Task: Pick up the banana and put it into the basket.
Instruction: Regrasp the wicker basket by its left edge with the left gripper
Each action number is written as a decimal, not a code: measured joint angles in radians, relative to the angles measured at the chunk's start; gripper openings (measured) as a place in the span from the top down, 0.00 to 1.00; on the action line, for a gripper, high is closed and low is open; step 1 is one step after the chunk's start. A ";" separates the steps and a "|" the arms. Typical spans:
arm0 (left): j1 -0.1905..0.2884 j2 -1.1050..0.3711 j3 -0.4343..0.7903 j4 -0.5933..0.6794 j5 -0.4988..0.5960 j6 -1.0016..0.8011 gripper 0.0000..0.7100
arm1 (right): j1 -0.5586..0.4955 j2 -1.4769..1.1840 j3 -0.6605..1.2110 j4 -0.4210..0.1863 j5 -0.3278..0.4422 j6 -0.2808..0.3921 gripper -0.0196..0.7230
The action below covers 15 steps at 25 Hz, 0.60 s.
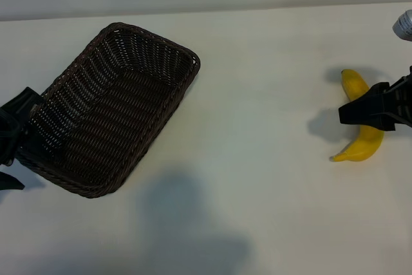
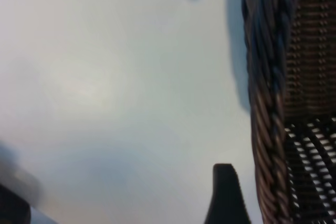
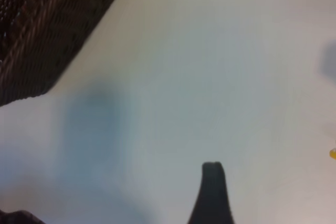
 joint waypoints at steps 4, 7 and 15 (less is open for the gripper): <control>0.000 0.035 0.000 0.003 -0.020 0.000 0.27 | 0.000 0.000 0.000 0.000 0.000 0.000 0.19; 0.000 0.050 0.000 0.004 -0.029 0.000 0.27 | 0.000 0.000 0.000 0.000 0.000 0.000 0.19; 0.000 0.092 0.000 0.006 -0.053 0.000 0.27 | 0.000 0.000 0.000 0.000 0.000 0.000 0.19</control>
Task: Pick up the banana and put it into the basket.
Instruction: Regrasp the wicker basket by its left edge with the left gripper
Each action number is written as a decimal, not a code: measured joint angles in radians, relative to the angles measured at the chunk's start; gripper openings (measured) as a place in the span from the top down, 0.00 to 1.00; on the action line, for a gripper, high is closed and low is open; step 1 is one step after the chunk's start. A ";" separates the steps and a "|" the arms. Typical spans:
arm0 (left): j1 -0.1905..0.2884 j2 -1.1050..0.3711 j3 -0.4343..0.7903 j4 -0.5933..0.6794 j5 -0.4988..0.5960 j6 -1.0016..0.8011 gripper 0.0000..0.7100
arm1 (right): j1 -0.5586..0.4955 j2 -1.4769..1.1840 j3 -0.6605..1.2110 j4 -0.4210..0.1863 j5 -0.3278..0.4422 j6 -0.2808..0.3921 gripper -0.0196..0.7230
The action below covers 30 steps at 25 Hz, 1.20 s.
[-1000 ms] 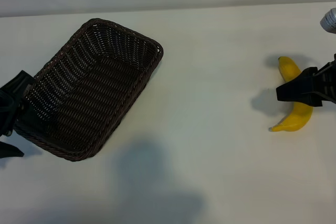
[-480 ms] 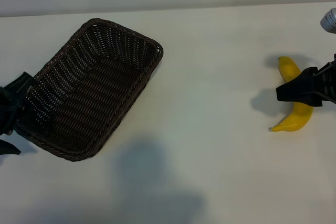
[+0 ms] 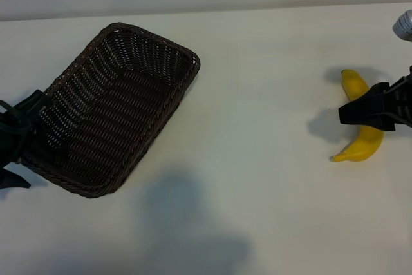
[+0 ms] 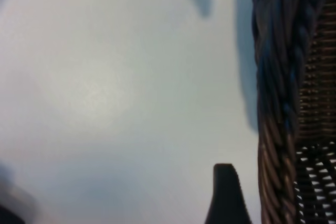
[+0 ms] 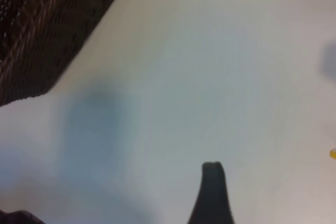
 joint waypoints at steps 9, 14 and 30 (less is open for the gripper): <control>0.000 0.060 0.000 0.001 -0.049 0.000 0.27 | 0.000 0.000 0.000 0.000 0.000 0.000 0.19; 0.000 0.102 0.000 0.001 -0.082 0.000 0.27 | 0.000 0.000 0.000 0.000 0.000 0.000 0.19; 0.000 0.215 0.010 0.003 -0.190 0.000 0.27 | 0.000 0.000 0.000 0.000 0.000 0.000 0.19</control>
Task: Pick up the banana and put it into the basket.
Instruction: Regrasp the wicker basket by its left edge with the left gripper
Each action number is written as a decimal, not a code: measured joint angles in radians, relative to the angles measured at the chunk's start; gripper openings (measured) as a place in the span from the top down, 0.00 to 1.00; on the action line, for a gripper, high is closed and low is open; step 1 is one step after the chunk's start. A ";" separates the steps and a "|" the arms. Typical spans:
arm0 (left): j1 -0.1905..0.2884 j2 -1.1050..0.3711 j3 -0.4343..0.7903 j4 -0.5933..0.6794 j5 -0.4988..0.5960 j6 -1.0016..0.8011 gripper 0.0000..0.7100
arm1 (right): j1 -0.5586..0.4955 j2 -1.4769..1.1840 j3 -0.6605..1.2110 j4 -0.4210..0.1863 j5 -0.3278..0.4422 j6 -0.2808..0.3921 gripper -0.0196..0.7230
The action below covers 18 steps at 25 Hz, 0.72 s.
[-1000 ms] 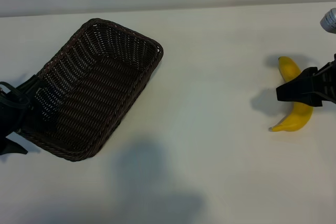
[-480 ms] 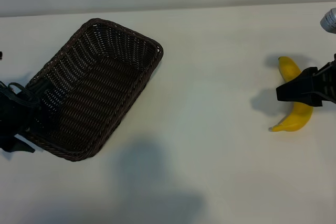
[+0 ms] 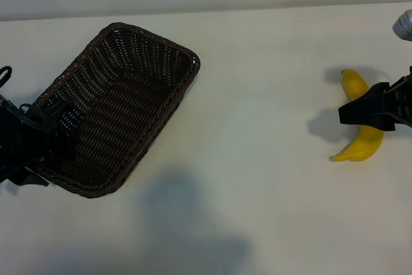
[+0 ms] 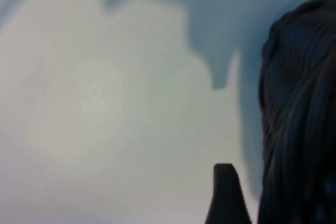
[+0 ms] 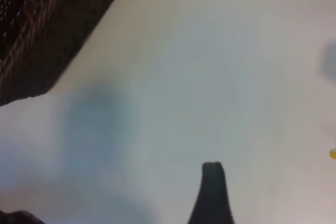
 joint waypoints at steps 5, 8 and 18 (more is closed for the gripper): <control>0.000 0.000 0.058 0.000 -0.056 -0.013 0.31 | 0.000 0.000 0.000 -0.002 0.000 0.000 0.19; 0.000 0.001 0.083 -0.001 -0.074 -0.025 0.36 | 0.000 0.000 0.000 -0.004 0.000 0.000 0.19; 0.000 0.001 0.085 -0.006 -0.128 -0.048 0.67 | 0.000 0.000 0.000 -0.005 0.000 0.000 0.19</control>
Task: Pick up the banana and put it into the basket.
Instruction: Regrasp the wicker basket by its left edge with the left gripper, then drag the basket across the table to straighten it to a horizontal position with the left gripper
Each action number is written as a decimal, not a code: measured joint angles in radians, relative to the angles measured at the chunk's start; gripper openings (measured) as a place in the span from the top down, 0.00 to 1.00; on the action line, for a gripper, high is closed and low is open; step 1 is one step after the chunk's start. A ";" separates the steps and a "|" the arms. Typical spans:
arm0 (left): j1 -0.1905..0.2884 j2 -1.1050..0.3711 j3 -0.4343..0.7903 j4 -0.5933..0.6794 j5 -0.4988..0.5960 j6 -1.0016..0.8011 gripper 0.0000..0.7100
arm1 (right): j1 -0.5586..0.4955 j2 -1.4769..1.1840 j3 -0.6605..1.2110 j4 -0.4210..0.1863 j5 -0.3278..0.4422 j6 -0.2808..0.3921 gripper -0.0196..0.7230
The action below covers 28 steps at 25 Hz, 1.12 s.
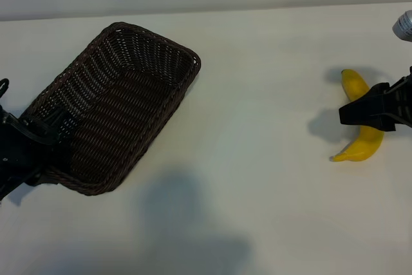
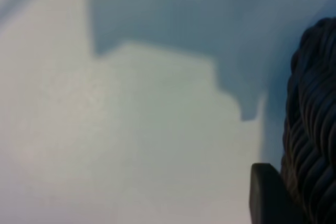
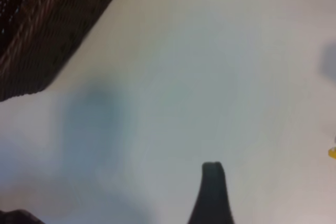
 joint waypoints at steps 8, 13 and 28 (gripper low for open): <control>0.000 0.000 0.000 -0.001 -0.018 0.001 0.69 | 0.000 0.000 0.000 0.000 0.000 0.000 0.19; 0.000 -0.001 0.000 -0.003 -0.019 0.018 0.69 | 0.000 0.000 0.000 0.000 0.000 0.000 0.19; 0.000 0.003 -0.187 -0.126 0.145 0.336 0.77 | 0.000 0.000 0.000 -0.003 0.000 0.000 0.19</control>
